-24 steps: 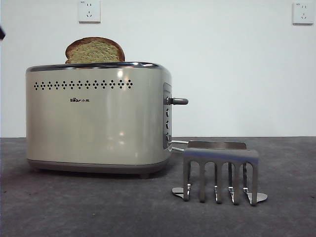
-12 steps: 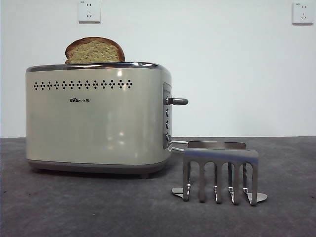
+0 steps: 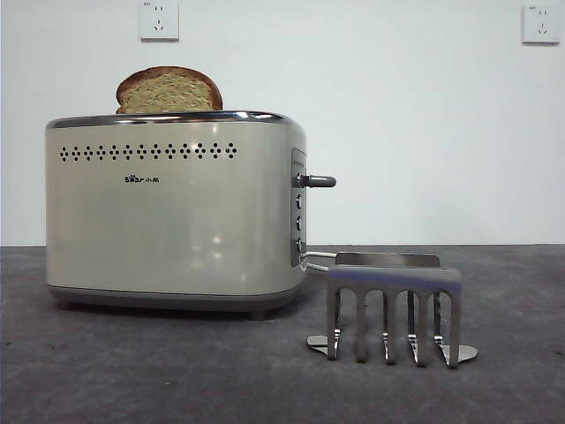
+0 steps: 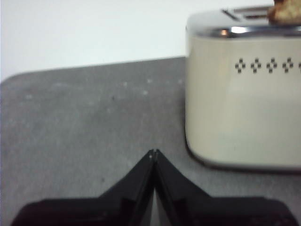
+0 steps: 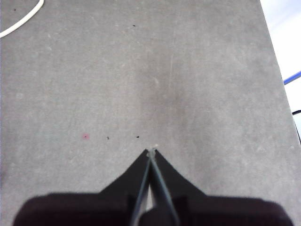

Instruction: Pick up a slice of bread from the rack,put the bread on the toaster,press the button

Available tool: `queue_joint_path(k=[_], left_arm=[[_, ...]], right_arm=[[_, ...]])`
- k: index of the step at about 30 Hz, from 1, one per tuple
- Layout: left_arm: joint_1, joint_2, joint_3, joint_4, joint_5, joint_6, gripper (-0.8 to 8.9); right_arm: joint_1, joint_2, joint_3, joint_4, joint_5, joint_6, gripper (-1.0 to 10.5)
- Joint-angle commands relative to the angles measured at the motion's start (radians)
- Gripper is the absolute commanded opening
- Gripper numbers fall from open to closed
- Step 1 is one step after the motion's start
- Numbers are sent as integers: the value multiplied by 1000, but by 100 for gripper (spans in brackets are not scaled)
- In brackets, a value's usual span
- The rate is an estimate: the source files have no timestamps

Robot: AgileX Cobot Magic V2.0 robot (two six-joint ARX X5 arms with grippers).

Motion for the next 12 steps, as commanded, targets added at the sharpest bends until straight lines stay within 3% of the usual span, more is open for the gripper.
queue_joint_path(k=[1,12], left_arm=[[5,-2,-11,-16,4,-6,-4],[6,-2,-11,-5,15,-44,-4]], right_arm=[[0,3,-8,7,1,1,0],[0,3,-8,7,1,1,0]])
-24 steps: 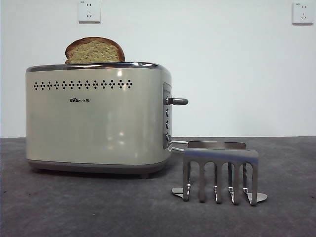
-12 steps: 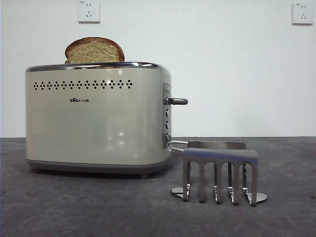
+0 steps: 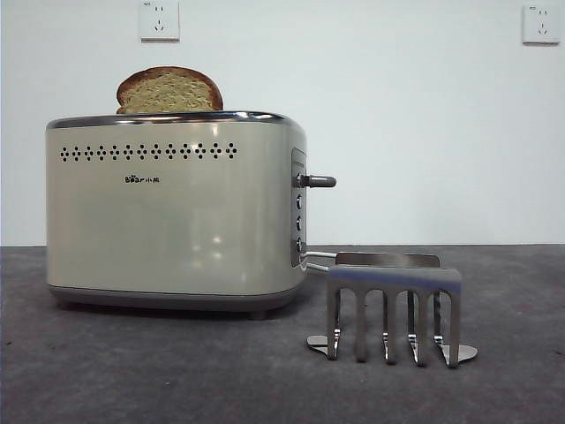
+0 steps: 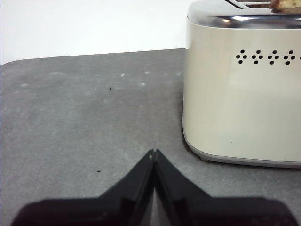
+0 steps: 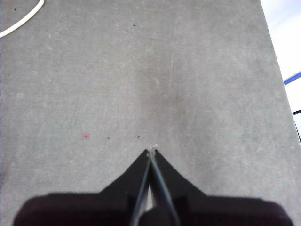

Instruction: Pick up a slice of bread from the rack,put the bread on the toaster,press the button

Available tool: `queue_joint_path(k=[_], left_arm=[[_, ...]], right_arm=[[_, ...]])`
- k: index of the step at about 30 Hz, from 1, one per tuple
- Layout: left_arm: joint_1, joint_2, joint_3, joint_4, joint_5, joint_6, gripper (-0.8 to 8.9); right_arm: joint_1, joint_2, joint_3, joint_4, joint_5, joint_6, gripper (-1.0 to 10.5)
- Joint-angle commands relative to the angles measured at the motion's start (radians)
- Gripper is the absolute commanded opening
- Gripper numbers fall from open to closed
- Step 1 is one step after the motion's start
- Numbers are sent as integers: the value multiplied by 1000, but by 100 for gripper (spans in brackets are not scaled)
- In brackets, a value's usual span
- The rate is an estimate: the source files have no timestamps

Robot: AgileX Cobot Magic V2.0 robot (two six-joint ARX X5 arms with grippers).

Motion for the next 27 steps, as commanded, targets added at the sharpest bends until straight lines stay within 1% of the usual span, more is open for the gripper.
queue_joint_path(k=[1,15,19,23,25,26,27], left_arm=[[3,-2,-11,8,5,-13,-4],[3,29,-11,8,5,-13,-4],[3,39,-11,8,5,-13,-4],[3,50,-11,8,5,-13,-4],[3,56,-11,8,5,-13,-4],[3,58,-11,8,5,-13,-4],[3,60,-11,8,5,-13,-4]], right_arm=[[0,2,-8,7,1,1,0],[0,2,-8,11,1,1,0],[-1,-31,-9,23,1,1,0],[-9,-141,-24,27,0,1,0],[-10,-217,-55,55,-1,-2,1],[-10,-259,-80,74,2,-11,0],[-14,-301,-109,93,3,-41,0]])
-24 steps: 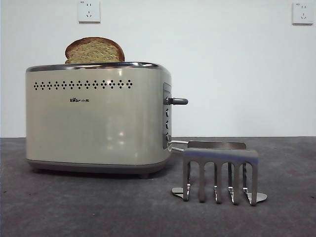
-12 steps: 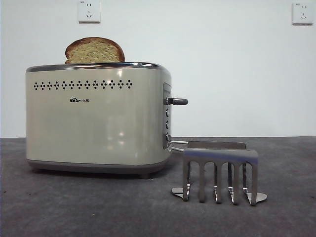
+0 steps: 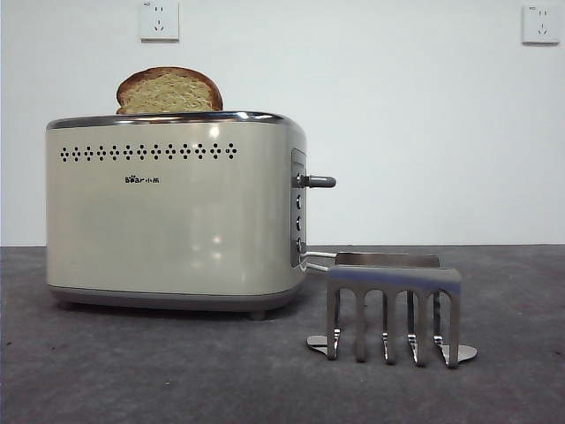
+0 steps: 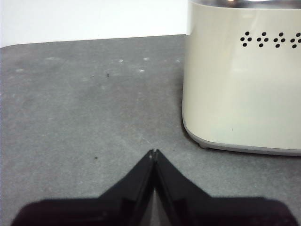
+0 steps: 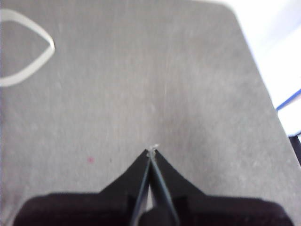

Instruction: Pick up a slice of bread from the rack,put the bread on the toaster,press the button

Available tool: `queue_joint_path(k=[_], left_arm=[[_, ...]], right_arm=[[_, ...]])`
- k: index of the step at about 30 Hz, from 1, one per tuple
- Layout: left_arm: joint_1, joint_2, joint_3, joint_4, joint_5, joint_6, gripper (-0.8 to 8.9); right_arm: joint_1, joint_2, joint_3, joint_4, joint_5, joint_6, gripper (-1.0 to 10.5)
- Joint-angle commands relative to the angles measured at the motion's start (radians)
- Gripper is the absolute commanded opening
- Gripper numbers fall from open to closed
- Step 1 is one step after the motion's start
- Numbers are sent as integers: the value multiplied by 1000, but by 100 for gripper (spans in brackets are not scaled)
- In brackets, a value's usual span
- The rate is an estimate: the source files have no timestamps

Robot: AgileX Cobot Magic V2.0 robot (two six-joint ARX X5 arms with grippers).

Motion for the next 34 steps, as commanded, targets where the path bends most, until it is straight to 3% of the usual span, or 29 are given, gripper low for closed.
queue_joint_path(k=[1,4,8,10,15,23,27,34], left_arm=[[3,3,-11,7,5,-7,-4],[3,4,-11,7,5,-7,-4],[3,4,-11,6,5,-7,-4],[3,4,-11,7,5,-7,-4],[3,5,-11,7,5,-7,-3],[3,5,-11,7,5,-7,-4],[3,5,-11,7,5,-7,-4],[3,6,-11,6,5,-7,-4]], right_arm=[[-10,-105,-85,48,12,-72,0],[-26,-237,-212,122,110,-125,0],[-40,-415,-441,298,319,-208,0],[-48,-494,-547,386,346,-208,1],[-72,-673,-782,628,175,-206,1],[-131,-806,-1084,975,-322,-204,1],[-132,-865,-1182,1048,-395,-204,1],[-133,-881,-1206,955,-385,-208,1]])
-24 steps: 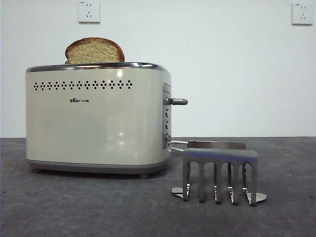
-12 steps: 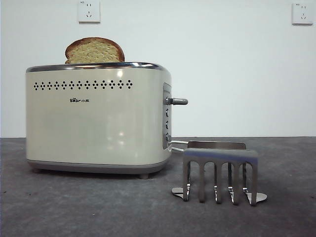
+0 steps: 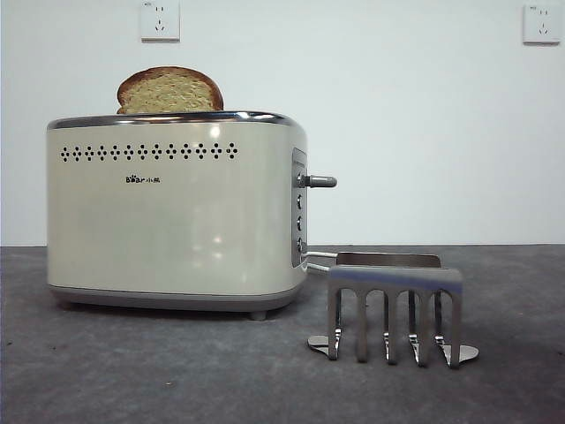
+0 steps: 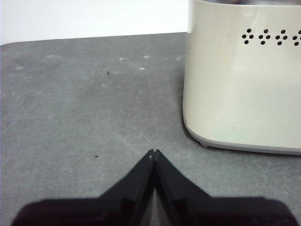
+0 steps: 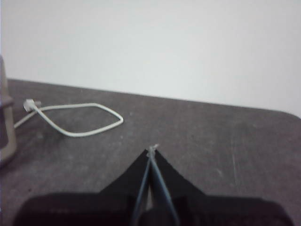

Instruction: Pick up a slice of bread from the rack,put the bread on the toaster,press the button

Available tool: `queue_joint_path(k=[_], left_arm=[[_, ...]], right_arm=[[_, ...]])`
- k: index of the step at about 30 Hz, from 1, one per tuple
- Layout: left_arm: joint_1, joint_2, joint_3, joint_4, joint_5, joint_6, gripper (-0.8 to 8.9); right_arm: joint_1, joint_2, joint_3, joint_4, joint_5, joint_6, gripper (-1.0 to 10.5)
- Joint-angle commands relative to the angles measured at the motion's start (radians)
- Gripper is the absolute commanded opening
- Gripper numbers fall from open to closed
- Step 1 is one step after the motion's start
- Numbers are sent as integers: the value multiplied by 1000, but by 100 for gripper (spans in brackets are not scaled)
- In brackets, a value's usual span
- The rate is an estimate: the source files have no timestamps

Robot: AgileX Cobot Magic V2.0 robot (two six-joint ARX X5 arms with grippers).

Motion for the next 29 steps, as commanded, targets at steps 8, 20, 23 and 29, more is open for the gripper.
queue_joint_path(k=[8,20,23,29], left_arm=[[3,2,-11,6,5,-7,-4],[3,4,-11,6,5,-7,-4],[3,4,-11,6,5,-7,-4],[3,4,-11,6,5,-7,-4]], right_arm=[[-7,-2,-9,-185,2,-4,1],[-75,-2,-9,-186,11,-19,1],[-87,-2,-9,-187,-1,-19,1],[-85,-2,-9,-187,-39,-11,1]])
